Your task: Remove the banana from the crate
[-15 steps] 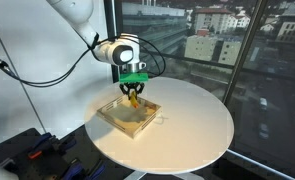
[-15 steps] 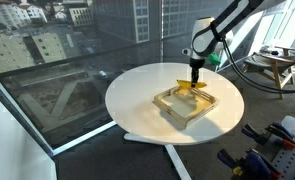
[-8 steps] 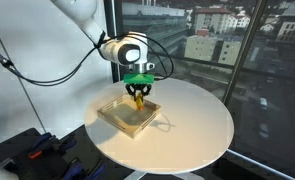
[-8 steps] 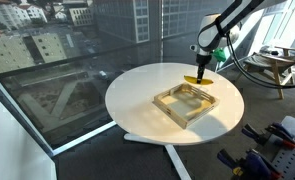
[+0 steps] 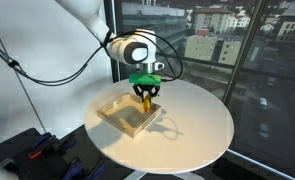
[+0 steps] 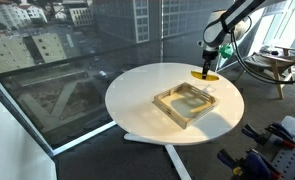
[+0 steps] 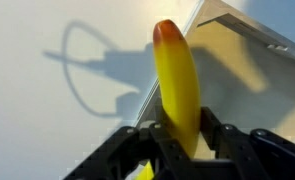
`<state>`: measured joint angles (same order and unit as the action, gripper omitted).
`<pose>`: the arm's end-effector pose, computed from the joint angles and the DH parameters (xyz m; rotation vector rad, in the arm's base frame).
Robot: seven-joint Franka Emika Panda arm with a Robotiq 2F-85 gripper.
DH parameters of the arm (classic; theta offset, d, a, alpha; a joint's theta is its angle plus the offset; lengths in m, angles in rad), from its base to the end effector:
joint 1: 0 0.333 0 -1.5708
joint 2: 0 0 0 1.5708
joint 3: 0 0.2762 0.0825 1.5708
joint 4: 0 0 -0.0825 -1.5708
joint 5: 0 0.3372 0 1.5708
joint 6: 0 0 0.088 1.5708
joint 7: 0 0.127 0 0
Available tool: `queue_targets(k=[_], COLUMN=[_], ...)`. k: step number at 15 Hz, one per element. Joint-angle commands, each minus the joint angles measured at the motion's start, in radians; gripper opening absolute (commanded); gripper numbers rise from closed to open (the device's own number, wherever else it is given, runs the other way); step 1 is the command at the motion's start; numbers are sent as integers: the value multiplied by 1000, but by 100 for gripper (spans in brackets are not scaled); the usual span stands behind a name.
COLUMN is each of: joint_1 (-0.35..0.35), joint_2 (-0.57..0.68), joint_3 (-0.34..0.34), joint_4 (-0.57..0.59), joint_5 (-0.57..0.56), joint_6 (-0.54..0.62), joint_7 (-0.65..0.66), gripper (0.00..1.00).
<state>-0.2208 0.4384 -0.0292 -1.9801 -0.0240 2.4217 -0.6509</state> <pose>0.5477 -0.1401 0.2232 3.0457 0.6519 -0.0145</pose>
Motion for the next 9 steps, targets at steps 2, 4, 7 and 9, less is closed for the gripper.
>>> queue_targets(k=[2,4,7,9], joint_1=[-30,-42,-60,-70], joint_2=[-15,-12,-3,4], joint_3=[-12,-17,-23,-30], joint_4=[21,25,33,40], joint_5=[16,21,33,35], joint_6=[-34,-33,-32,-30], joint_7=[29,35,36,35], gripper=[14,14,14,14])
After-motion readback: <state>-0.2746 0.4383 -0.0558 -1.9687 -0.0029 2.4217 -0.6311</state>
